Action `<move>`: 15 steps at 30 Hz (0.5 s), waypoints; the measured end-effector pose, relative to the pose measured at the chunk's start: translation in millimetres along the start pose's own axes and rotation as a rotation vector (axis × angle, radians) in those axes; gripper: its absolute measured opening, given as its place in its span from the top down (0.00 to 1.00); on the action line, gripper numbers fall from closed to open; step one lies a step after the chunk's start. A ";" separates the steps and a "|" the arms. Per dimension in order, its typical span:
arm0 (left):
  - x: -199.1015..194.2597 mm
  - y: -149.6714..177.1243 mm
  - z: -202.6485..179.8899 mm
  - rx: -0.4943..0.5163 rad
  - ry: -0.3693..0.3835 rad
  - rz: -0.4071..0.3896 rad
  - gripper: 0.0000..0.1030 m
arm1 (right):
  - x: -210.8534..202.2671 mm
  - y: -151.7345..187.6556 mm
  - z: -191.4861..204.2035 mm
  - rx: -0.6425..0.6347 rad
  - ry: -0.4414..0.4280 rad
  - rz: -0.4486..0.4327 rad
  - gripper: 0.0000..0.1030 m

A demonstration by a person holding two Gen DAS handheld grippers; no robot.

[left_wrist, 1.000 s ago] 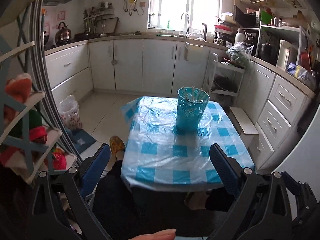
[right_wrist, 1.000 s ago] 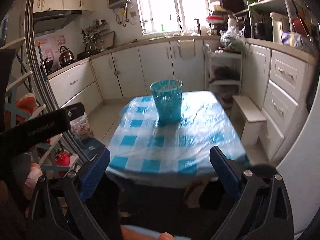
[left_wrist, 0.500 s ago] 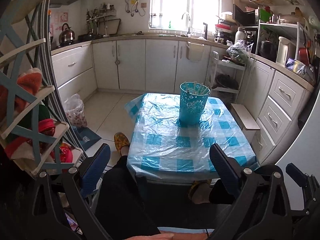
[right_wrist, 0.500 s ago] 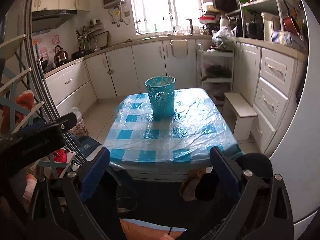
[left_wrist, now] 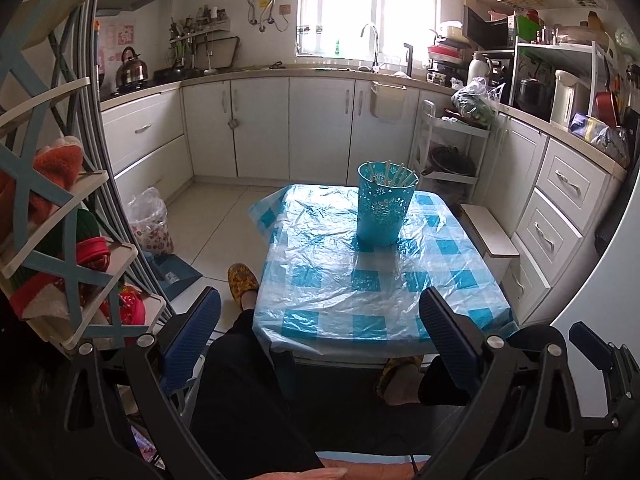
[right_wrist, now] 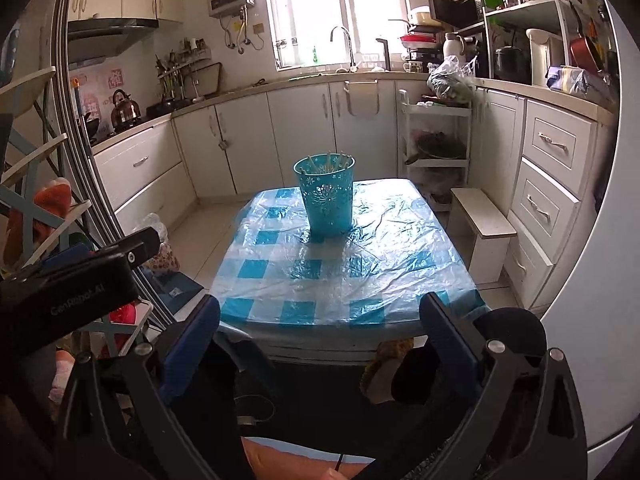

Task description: Organize utensils

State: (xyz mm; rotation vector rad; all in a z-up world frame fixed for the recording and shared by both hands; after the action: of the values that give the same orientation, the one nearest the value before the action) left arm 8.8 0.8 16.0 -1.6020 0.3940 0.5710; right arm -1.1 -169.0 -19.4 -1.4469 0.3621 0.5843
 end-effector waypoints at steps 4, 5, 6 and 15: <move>0.1 0.4 -0.8 0.005 -0.001 0.000 0.07 | 0.1 -0.4 0.8 -0.003 0.000 0.001 0.07; -0.2 0.3 -0.9 0.006 0.000 -0.001 0.07 | 0.2 -0.2 0.9 -0.003 0.000 0.002 0.07; -0.3 0.2 -1.1 0.007 0.000 -0.001 0.07 | 0.2 -0.2 1.0 -0.002 0.000 0.002 0.07; -1.2 0.4 0.4 0.003 -0.003 -0.005 0.07 | -0.2 -0.4 2.7 -0.007 0.000 0.003 0.07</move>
State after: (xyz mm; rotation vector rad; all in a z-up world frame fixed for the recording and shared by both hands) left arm 7.6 1.0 16.4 -1.5982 0.3880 0.5685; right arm -1.3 -166.4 -18.6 -1.4527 0.3624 0.5888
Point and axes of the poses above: each gripper's, at about its wrist camera, not at the fingertips, and x roughly the way its jaws point, z to its left, y to its underside, the point moved 2 cm from there along x, roughly the way its jaws point, and after that the axes turned 1 degree about -x, right-handed, at the moved point
